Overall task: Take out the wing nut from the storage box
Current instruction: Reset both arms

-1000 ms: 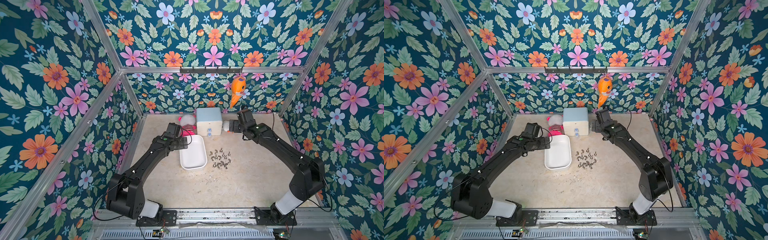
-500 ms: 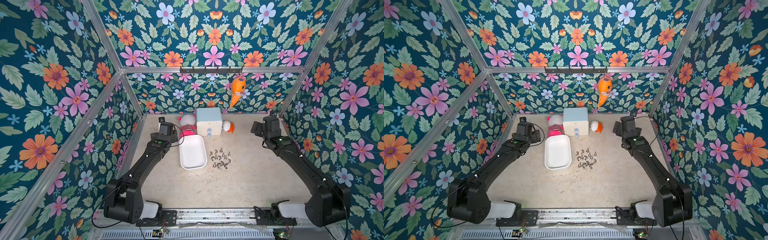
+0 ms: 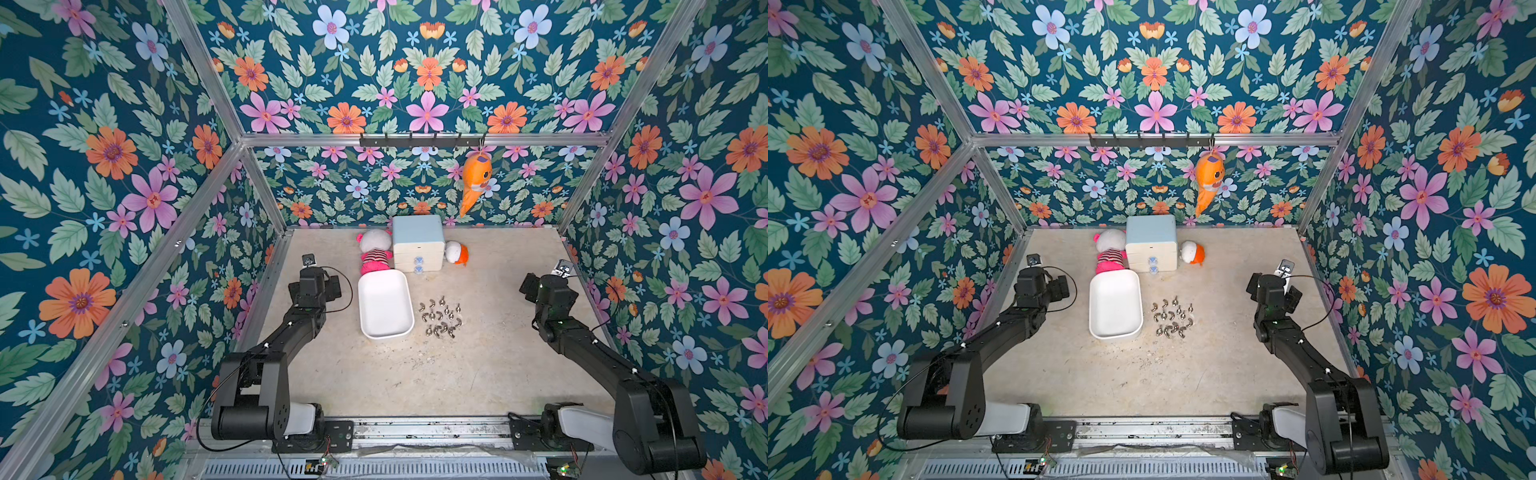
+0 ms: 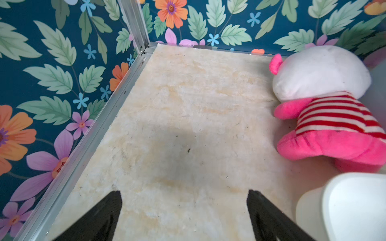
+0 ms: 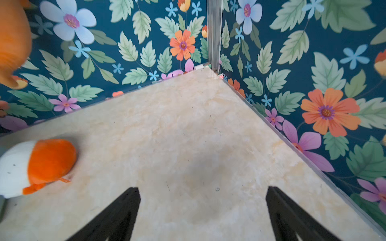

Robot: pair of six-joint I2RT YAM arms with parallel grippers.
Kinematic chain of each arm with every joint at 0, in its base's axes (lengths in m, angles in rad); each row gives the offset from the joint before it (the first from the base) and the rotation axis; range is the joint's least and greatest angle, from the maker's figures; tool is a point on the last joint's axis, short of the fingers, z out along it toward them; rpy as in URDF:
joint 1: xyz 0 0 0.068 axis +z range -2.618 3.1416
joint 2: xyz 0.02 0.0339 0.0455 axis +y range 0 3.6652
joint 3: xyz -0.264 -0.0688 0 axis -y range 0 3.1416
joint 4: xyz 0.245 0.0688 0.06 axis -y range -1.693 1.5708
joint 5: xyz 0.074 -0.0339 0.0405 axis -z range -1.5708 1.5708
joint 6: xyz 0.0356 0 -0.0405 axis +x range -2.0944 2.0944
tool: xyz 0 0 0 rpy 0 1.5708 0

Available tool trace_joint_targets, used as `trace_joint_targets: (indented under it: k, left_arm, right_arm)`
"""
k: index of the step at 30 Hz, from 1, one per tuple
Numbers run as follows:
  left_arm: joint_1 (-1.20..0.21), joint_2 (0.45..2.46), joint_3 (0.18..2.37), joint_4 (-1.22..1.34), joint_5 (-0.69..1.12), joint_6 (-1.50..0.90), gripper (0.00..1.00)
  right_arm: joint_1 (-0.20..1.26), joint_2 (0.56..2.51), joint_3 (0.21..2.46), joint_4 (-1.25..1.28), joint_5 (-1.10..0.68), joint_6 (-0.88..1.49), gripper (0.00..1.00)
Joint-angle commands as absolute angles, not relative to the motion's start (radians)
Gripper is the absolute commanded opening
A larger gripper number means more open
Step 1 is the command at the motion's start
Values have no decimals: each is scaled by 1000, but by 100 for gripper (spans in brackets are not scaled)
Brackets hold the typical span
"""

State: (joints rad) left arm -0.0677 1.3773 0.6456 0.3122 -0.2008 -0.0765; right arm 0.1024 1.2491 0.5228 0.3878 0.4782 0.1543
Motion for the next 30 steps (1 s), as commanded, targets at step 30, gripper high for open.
trace_joint_targets:
  k: [30]
  left_arm:
    - [12,1597,293,1199,25,-5,100]
  right_arm:
    - [46,1444,117,1361,291,32,99]
